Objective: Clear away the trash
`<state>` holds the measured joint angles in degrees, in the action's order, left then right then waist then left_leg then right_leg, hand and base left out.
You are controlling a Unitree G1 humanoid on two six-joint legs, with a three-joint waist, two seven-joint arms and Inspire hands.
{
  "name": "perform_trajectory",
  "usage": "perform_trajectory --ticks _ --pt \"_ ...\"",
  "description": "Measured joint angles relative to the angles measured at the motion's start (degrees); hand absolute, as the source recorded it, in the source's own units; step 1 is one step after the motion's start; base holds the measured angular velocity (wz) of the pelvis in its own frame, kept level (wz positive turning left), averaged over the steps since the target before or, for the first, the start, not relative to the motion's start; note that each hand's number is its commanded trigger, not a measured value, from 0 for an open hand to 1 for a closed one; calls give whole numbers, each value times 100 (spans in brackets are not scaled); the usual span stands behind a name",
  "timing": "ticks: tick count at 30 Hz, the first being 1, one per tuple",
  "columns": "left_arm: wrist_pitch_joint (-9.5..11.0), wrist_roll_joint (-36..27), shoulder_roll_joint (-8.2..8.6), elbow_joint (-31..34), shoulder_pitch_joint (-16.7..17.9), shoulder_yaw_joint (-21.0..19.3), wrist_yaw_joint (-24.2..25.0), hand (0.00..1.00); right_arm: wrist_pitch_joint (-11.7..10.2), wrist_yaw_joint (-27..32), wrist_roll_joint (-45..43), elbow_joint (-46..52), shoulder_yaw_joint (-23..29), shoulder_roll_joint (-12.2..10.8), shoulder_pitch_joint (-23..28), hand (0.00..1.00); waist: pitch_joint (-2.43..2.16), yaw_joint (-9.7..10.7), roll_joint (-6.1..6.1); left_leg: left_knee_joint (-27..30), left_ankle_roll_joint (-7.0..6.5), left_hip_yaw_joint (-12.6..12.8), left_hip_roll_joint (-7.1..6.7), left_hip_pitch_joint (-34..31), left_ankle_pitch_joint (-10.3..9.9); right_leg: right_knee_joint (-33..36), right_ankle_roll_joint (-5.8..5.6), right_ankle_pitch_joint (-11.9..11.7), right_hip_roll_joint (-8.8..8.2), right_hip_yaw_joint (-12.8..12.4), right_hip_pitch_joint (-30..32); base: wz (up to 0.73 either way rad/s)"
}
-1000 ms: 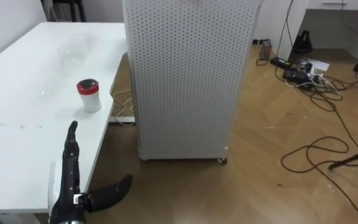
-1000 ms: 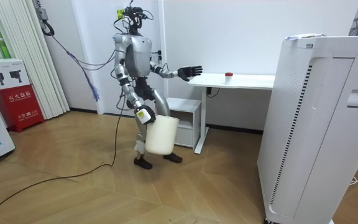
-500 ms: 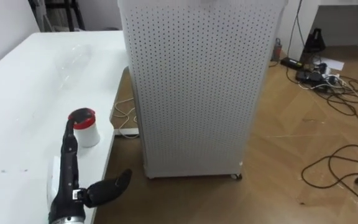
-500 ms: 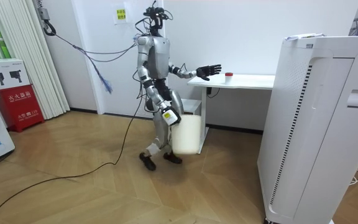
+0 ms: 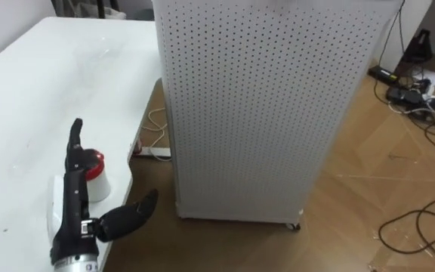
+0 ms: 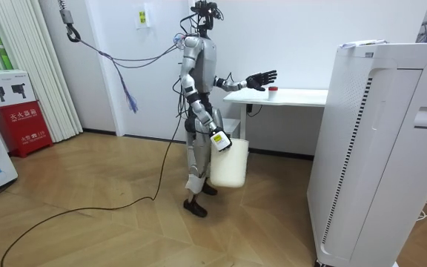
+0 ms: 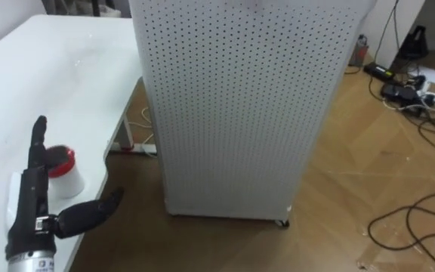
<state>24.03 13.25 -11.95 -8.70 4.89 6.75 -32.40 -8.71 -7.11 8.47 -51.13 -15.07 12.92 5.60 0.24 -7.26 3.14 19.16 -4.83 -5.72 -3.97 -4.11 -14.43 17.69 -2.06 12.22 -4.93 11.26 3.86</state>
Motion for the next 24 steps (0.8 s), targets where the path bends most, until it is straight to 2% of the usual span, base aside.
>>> perform_trajectory --ticks 9,12,16,24 --pt "-4 270 -87 80 36 -5 -120 0 0 -12 -3 -21 -168 34 -2 100 51 -120 189 -200 19 -284 22 166 11 -582 10 -87 96 184 -429 14" --pt "-5 261 -117 80 106 6 -121 0 0 -140 -2 -21 -241 44 -14 100 42 -124 227 -209 19 -310 23 189 11 -714 13 -107 116 190 -523 9" --pt "-7 267 -118 80 145 13 -118 0 0 -243 -2 -24 -406 46 -3 100 42 -114 230 -237 25 -409 27 286 15 -719 15 -108 130 194 -634 8" --pt "-8 274 -138 83 150 16 -146 0 -1 -337 -3 -26 -406 50 -10 100 35 -121 235 -302 28 -532 17 368 17 -790 18 -110 139 187 -753 7"
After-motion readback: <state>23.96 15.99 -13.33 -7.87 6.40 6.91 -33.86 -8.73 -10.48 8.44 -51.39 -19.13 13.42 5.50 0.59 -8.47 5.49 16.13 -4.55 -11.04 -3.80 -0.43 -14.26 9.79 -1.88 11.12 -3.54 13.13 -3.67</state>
